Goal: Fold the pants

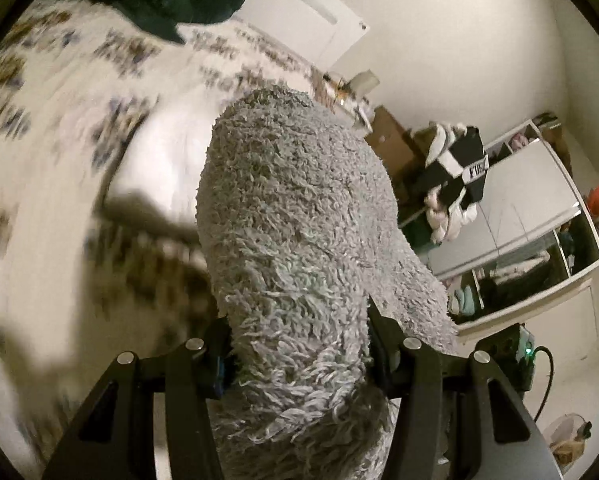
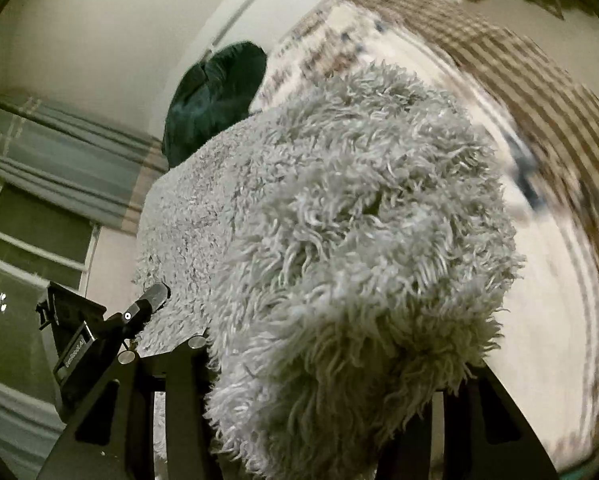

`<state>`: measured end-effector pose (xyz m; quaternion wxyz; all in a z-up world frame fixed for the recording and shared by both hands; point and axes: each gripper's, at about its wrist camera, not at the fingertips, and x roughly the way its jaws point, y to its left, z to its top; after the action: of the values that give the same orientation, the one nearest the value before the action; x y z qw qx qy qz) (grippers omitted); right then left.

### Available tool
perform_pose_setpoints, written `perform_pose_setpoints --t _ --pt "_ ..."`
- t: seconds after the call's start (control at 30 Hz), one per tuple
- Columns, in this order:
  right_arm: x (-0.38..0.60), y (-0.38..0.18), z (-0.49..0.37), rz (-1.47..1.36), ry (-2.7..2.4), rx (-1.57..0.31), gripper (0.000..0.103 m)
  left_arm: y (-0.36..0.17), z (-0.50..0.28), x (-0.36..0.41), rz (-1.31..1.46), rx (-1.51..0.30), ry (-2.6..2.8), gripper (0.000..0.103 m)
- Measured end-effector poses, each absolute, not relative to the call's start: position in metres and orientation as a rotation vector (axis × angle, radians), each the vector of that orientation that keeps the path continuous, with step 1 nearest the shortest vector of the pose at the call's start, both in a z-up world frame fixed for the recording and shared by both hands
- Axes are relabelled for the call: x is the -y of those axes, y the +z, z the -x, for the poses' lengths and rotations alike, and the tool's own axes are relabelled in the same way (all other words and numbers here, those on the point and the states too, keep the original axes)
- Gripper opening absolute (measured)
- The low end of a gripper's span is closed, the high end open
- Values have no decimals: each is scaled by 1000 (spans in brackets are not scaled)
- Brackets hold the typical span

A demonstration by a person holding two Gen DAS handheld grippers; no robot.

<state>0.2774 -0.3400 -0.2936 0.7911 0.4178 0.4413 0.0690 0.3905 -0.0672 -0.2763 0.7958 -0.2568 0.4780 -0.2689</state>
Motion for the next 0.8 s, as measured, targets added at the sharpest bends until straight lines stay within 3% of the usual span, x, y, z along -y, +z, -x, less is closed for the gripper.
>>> perform_pose_setpoints --t 0.17,0.43,0.53,0.57,0.67,0.73,0.8 --pt "325 -309 -427 -875 132 -932 50 -293 -511 59 547 -1004 -548 50" --pt "300 -373 -548 -799 97 -1048 51 -376 -609 38 528 -1112 -454 53" --pt "299 -385 -558 -794 78 -1099 75 -389 -613 31 525 -1119 -445 60" --pt "300 -383 -555 -787 66 -1105 78 -388 -612 30 516 -1117 -439 69" --pt "309 -373 -545 -744 27 -1123 86 -378 -606 30 438 -1119 -416 77" --pt "315 -367 -536 -710 -6 -1135 92 -370 -601 31 382 -1117 -395 89" --pt "322 -364 -525 -660 -47 -1153 98 -362 -594 33 329 -1106 -376 89"
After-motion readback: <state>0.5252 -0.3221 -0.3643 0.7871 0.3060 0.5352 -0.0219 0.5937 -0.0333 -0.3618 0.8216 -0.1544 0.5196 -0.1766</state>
